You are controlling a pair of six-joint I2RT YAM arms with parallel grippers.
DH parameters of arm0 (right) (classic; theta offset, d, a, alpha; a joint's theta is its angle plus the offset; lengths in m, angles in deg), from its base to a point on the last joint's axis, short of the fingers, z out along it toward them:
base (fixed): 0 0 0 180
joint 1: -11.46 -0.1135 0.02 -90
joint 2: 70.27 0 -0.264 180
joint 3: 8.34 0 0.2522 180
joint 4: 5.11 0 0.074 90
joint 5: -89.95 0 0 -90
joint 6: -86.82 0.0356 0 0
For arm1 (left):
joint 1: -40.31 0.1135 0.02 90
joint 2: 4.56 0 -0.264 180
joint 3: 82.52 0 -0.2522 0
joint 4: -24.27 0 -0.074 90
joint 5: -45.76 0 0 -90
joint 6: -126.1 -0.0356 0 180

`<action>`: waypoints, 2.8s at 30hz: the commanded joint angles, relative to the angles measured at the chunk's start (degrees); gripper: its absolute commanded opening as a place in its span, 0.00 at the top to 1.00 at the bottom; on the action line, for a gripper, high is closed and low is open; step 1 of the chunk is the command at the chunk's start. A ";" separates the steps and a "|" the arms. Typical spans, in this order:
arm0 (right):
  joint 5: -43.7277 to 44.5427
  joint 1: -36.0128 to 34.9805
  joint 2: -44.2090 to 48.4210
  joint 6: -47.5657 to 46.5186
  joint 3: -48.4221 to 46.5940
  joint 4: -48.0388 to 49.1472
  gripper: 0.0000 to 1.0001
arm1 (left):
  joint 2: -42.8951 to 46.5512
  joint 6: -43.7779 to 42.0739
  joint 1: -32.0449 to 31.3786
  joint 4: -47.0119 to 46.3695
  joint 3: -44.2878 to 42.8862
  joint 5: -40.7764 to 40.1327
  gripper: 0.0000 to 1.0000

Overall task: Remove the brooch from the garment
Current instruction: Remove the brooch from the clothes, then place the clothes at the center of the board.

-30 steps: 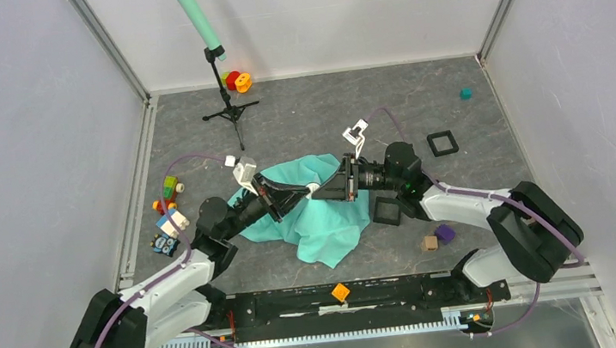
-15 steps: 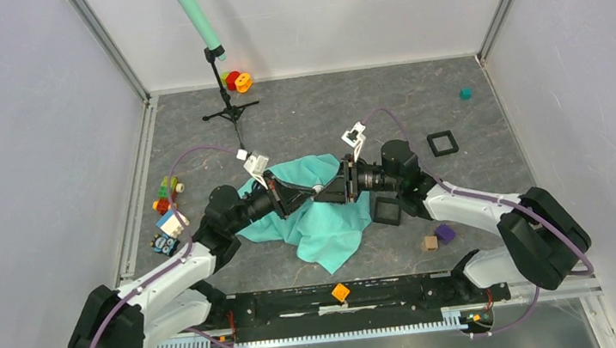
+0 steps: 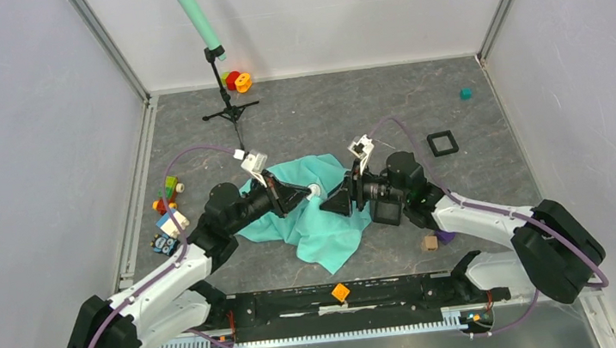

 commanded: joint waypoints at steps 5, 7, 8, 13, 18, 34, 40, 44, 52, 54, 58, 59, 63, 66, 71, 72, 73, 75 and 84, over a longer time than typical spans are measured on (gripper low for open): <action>2.42 -0.81 -1.08 -3.33 -2.23 -1.52 0.89 | -0.07 -4.38 0.06 4.03 -3.48 -2.03 0.98; 4.75 -0.81 -1.45 -3.73 -4.58 -3.84 1.00 | -0.75 -4.96 0.04 5.78 -3.94 -1.91 0.98; 5.88 -0.81 -1.61 -4.26 -6.09 -5.31 1.00 | -1.01 -5.21 0.04 6.83 -3.96 -2.17 0.98; 14.74 -0.23 -2.25 -7.94 -12.40 -12.21 1.00 | -4.25 -5.55 0.30 12.02 -5.72 -5.03 0.98; 20.21 2.50 -3.62 -10.36 -17.10 -18.44 1.00 | -7.36 -3.62 2.91 15.16 -7.75 -5.83 0.98; 25.50 4.44 -18.74 -18.13 -51.43 -35.80 1.00 | 3.00 1.22 10.68 24.04 -10.87 -4.81 0.98; 25.33 4.38 -17.42 -16.94 -49.43 -40.94 1.00 | 6.14 1.79 10.76 25.28 -11.98 -1.90 0.98; 19.61 4.38 -14.64 -16.74 -37.80 -37.83 0.58 | 6.84 4.11 10.86 21.99 -10.17 1.66 0.98; 15.46 4.29 5.30 -17.10 -16.09 -28.12 0.16 | 4.60 14.45 10.96 9.47 -5.93 10.69 0.98; 12.71 4.33 8.23 -17.55 -13.30 -27.05 0.13 | 4.75 15.90 10.91 7.63 -4.97 11.54 0.98; 7.12 4.29 13.32 -12.83 -5.55 -16.30 0.16 | 5.24 20.15 10.88 2.60 -2.79 12.54 0.98; 4.96 4.31 13.97 -9.87 -3.49 -11.85 0.19 | 5.24 22.00 10.93 0.37 -2.12 12.95 0.98; 0.20 3.91 14.55 1.94 3.71 8.18 0.28 | 4.43 27.94 10.96 -10.05 0.66 15.32 0.98; 0.65 2.57 13.63 3.40 4.86 13.13 0.29 | 4.24 28.55 10.93 -13.57 1.23 16.39 0.96; 0.21 0.33 10.30 5.90 5.37 20.08 0.29 | 5.06 28.20 10.92 -15.63 2.08 16.13 0.95; 0.43 -0.10 9.71 6.38 5.47 21.60 0.29 | 5.18 28.22 10.94 -15.50 2.10 15.82 0.98; 0.73 -0.64 9.27 6.62 5.39 22.74 0.29 | 5.32 28.08 10.94 -15.27 2.19 15.52 0.98; 1.43 -1.51 8.13 6.64 4.60 23.42 0.30 | 5.41 28.22 10.95 -15.50 2.23 15.48 0.98; 2.34 -3.62 2.95 6.62 0.64 25.74 0.32 | 5.55 28.36 10.95 -15.50 2.81 14.40 0.97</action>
